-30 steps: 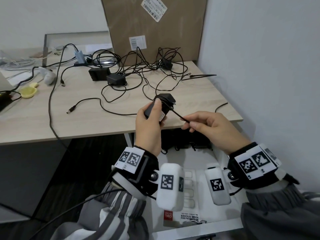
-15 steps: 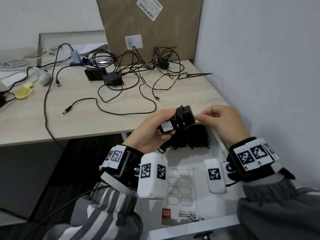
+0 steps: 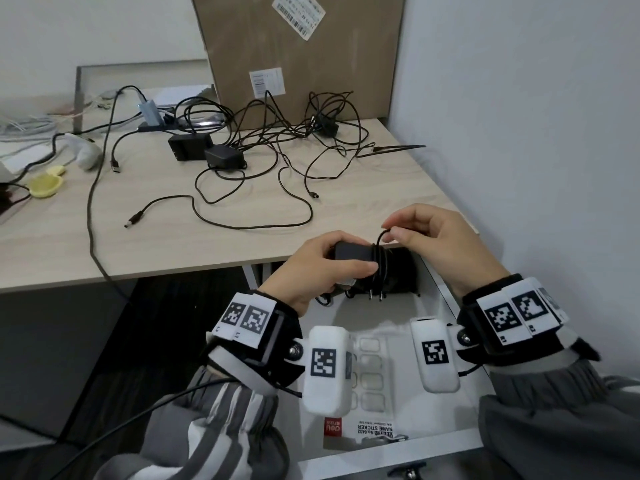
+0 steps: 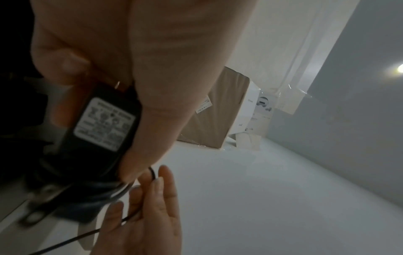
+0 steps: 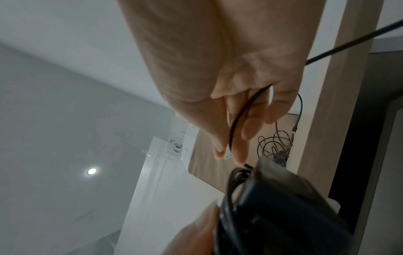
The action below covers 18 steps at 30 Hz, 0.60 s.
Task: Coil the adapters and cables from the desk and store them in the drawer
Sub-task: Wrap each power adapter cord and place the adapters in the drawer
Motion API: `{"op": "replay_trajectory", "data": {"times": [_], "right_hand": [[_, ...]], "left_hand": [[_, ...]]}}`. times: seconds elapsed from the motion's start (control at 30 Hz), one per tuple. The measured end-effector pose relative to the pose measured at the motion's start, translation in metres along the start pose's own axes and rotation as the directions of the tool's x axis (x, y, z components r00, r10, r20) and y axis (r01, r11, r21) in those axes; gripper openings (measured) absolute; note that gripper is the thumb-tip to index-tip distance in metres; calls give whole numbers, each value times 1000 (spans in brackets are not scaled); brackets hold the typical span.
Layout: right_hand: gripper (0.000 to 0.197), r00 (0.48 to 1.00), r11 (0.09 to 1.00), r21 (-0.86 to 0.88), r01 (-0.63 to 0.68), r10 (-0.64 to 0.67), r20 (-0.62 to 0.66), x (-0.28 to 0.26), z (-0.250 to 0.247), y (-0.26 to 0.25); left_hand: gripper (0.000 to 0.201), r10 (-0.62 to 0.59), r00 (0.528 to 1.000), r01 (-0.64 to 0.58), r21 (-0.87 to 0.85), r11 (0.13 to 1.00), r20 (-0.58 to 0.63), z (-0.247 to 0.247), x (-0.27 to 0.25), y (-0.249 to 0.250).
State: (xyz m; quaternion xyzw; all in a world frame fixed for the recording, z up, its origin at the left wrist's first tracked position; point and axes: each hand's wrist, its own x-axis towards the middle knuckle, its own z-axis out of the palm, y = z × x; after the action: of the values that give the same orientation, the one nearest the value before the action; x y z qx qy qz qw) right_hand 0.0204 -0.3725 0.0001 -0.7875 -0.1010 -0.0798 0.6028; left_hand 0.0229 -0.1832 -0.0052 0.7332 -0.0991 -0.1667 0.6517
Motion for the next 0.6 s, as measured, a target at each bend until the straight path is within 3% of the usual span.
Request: {"op": "replay_trajectory", "data": {"times": [0.2, 0.4, 0.47, 0.6], "right_hand": [[29, 995, 999, 19, 50, -52, 88, -3, 5, -8], [29, 986, 990, 131, 53, -73, 152, -7, 13, -12], [27, 984, 990, 138, 39, -63, 168, -8, 17, -10], [14, 982, 997, 75, -35, 21, 188, -6, 24, -5]], "left_hand": [[29, 104, 946, -139, -95, 986, -308, 1, 7, -4], [30, 111, 797, -262, -174, 949, -594, -1, 11, -7], [32, 66, 791, -289, -277, 916, -609, -2, 10, -5], [38, 8, 847, -314, -488, 815, -531, 0, 11, -3]]}}
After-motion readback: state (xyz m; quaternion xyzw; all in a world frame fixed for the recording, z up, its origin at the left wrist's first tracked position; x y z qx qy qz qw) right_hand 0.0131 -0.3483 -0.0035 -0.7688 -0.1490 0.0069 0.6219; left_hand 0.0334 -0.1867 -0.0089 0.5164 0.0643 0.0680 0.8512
